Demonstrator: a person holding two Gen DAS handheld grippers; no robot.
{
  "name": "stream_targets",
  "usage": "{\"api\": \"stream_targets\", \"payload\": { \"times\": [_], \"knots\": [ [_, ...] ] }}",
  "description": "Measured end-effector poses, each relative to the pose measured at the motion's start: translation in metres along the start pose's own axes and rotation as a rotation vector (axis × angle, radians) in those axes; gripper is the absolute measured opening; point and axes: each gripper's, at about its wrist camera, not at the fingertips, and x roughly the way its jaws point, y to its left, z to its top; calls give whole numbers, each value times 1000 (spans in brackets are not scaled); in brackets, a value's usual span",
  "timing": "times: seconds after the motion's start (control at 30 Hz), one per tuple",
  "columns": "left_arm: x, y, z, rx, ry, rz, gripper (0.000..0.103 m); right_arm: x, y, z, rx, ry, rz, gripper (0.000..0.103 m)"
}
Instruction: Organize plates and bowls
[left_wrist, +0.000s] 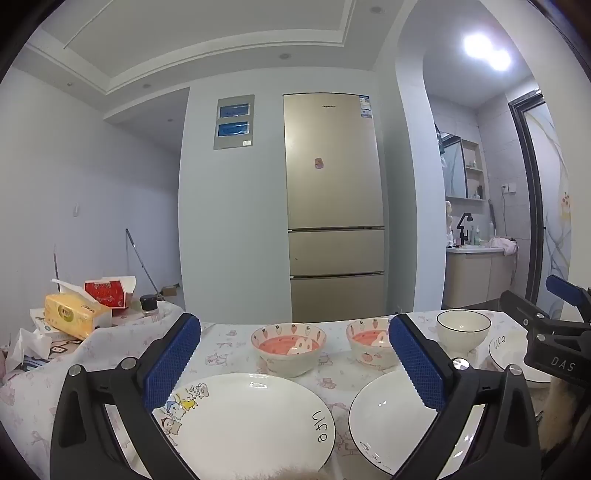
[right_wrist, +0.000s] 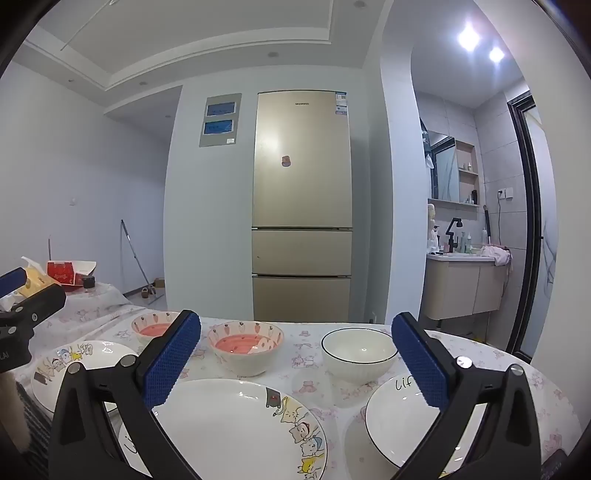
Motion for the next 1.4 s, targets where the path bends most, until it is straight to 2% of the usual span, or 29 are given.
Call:
{"api": "stream_targets", "payload": {
  "times": [0.03, 0.17, 0.33, 0.4, 0.57, 0.93, 1.4],
  "knots": [
    [1, 0, 0, -2, 1, 0, 103, -2, -2, 0, 29, -31, -4, 103],
    [1, 0, 0, 6, -7, 15, 103, -6, -3, 0, 22, -36, 0, 103],
    [-7, 1, 6, -8, -35, 20, 103, 4, 4, -1, -9, 13, -1, 103],
    [-11, 2, 13, -21, -21, 7, 103, 4, 1, -1, -1, 22, 0, 103],
    [-15, 5, 12, -51, -6, 16, 103, -1, -4, 0, 12, 15, -8, 103],
    [-16, -5, 8, 1, -37, 8, 103, 3, 0, 0, 10, 24, -5, 103],
    [-9, 3, 4, -27, -22, 6, 103, 5, 0, -2, 11, 25, -7, 103]
  ]
}}
